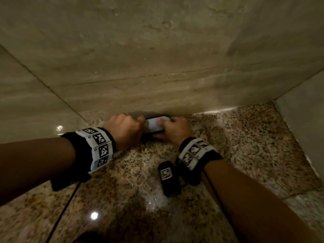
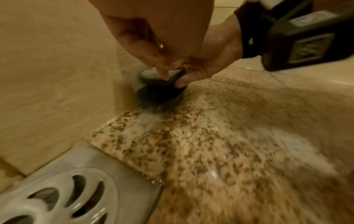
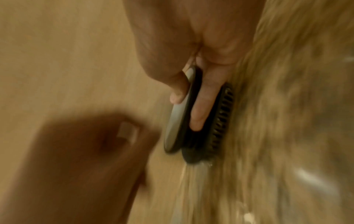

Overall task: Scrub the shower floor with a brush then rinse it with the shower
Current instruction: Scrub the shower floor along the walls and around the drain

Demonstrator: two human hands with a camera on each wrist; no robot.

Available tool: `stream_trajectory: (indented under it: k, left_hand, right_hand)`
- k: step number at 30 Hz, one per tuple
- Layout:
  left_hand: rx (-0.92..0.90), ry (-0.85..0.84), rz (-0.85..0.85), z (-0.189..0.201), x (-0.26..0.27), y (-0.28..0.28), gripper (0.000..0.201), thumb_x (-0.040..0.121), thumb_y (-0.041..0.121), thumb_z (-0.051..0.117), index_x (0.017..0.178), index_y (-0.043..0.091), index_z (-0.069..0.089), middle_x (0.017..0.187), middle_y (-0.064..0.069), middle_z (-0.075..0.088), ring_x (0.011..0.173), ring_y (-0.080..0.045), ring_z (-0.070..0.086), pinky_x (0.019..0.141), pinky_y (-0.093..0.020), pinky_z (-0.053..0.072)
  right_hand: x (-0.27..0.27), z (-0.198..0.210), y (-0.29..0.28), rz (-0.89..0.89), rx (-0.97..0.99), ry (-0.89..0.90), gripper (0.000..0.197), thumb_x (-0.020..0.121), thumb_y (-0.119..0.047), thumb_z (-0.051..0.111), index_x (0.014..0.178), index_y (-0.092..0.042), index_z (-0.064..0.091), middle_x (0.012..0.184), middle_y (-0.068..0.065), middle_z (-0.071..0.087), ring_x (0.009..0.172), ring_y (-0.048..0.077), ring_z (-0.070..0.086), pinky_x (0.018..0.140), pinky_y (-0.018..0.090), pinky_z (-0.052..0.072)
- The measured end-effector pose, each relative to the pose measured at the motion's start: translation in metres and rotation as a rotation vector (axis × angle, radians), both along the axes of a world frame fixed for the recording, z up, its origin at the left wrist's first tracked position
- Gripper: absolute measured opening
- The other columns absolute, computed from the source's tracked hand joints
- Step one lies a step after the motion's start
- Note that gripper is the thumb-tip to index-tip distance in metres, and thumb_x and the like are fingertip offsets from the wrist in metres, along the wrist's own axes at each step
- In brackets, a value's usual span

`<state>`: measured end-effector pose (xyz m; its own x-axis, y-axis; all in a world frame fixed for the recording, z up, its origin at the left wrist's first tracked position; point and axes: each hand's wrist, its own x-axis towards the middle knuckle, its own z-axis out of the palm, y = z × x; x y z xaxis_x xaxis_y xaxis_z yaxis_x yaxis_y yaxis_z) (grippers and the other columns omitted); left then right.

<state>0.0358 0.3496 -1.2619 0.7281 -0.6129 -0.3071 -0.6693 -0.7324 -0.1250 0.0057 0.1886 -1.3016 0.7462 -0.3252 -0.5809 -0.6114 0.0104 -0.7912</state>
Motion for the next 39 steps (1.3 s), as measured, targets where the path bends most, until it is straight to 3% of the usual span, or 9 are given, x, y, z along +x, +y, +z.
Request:
stream_trajectory:
  k: [4, 11, 14, 17, 23, 27, 31, 36, 39]
  left_hand:
    - [-0.101, 0.023, 0.077, 0.005, 0.008, 0.001, 0.022, 0.098, 0.028, 0.034, 0.109, 0.012, 0.046, 0.080, -0.012, 0.061, 0.070, -0.033, 0.054, 0.062, -0.033, 0.041]
    - [-0.107, -0.025, 0.046, 0.011, -0.001, 0.007, 0.033, 0.095, 0.040, 0.043, 0.107, 0.010, 0.051, 0.093, -0.017, 0.065, 0.088, -0.038, 0.062, 0.064, -0.033, 0.036]
    - [-0.169, -0.043, 0.086, 0.016, 0.002, 0.011, 0.032, 0.096, 0.039, 0.041, 0.105, 0.011, 0.052, 0.096, -0.020, 0.065, 0.090, -0.041, 0.061, 0.065, -0.033, 0.035]
    - [-0.202, -0.079, 0.128, 0.019, 0.005, 0.012, 0.029, 0.095, 0.035, 0.043, 0.106, 0.010, 0.052, 0.099, -0.021, 0.064, 0.093, -0.042, 0.060, 0.068, -0.035, 0.040]
    - [-0.076, -0.014, -0.012, 0.012, -0.005, 0.009, 0.029, 0.094, 0.039, 0.042, 0.101, 0.013, 0.052, 0.091, -0.013, 0.065, 0.082, -0.034, 0.061, 0.065, -0.033, 0.040]
    - [-0.163, -0.048, 0.043, 0.009, -0.003, 0.010, 0.023, 0.095, 0.032, 0.042, 0.099, 0.012, 0.054, 0.092, -0.015, 0.065, 0.083, -0.035, 0.061, 0.065, -0.032, 0.039]
    - [-0.217, -0.066, 0.043, 0.013, 0.003, 0.014, 0.030, 0.096, 0.038, 0.040, 0.098, 0.012, 0.055, 0.089, -0.016, 0.064, 0.079, -0.034, 0.060, 0.064, -0.032, 0.038]
    - [-0.213, -0.052, 0.033, 0.015, 0.002, 0.001, 0.027, 0.095, 0.034, 0.042, 0.100, 0.011, 0.055, 0.094, -0.019, 0.063, 0.078, -0.034, 0.057, 0.064, -0.033, 0.036]
    - [-0.211, -0.007, 0.010, 0.014, -0.002, -0.008, 0.024, 0.096, 0.030, 0.039, 0.098, 0.012, 0.053, 0.095, -0.020, 0.064, 0.083, -0.038, 0.059, 0.064, -0.033, 0.036]
  right_hand:
    - [0.001, -0.001, -0.042, -0.270, 0.094, -0.020, 0.018, 0.088, -0.007, 0.068, 0.101, 0.004, 0.060, 0.105, 0.020, 0.064, 0.084, 0.034, 0.066, 0.049, 0.033, 0.058]
    - [-0.006, -0.010, 0.060, 0.284, -0.230, -0.034, 0.030, 0.093, -0.022, 0.058, 0.104, 0.005, 0.069, 0.109, 0.021, 0.068, 0.102, 0.029, 0.064, 0.077, 0.032, 0.045]
    - [-0.001, -0.009, 0.014, 0.152, -0.135, -0.044, 0.022, 0.089, -0.020, 0.069, 0.099, -0.001, 0.072, 0.100, 0.013, 0.071, 0.076, 0.015, 0.070, 0.066, 0.018, 0.051]
    - [0.000, -0.013, -0.026, -0.157, 0.152, -0.033, 0.020, 0.088, -0.015, 0.071, 0.097, 0.002, 0.066, 0.098, 0.017, 0.069, 0.076, 0.025, 0.070, 0.061, 0.035, 0.060]
    - [-0.036, -0.023, 0.040, 0.334, -0.026, 0.117, 0.025, 0.081, -0.025, 0.071, 0.095, -0.005, 0.070, 0.082, 0.005, 0.072, 0.064, 0.021, 0.071, 0.059, 0.030, 0.060]
    - [-0.001, -0.012, -0.009, -0.018, 0.033, 0.057, 0.032, 0.085, -0.026, 0.073, 0.104, -0.001, 0.069, 0.104, 0.013, 0.068, 0.074, 0.026, 0.070, 0.064, 0.038, 0.060]
    - [-0.044, -0.001, 0.029, 0.401, -0.094, 0.144, 0.012, 0.084, -0.023, 0.072, 0.081, -0.011, 0.069, 0.080, 0.012, 0.070, 0.060, 0.029, 0.066, 0.060, 0.040, 0.060]
    - [-0.011, -0.006, -0.002, 0.054, -0.029, 0.083, 0.022, 0.088, -0.022, 0.069, 0.093, 0.000, 0.068, 0.094, 0.015, 0.070, 0.061, 0.024, 0.070, 0.053, 0.031, 0.057]
    - [-0.031, -0.002, -0.002, 0.280, -0.065, 0.154, 0.021, 0.087, -0.021, 0.069, 0.096, -0.002, 0.070, 0.087, 0.014, 0.072, 0.056, 0.022, 0.069, 0.051, 0.030, 0.056]
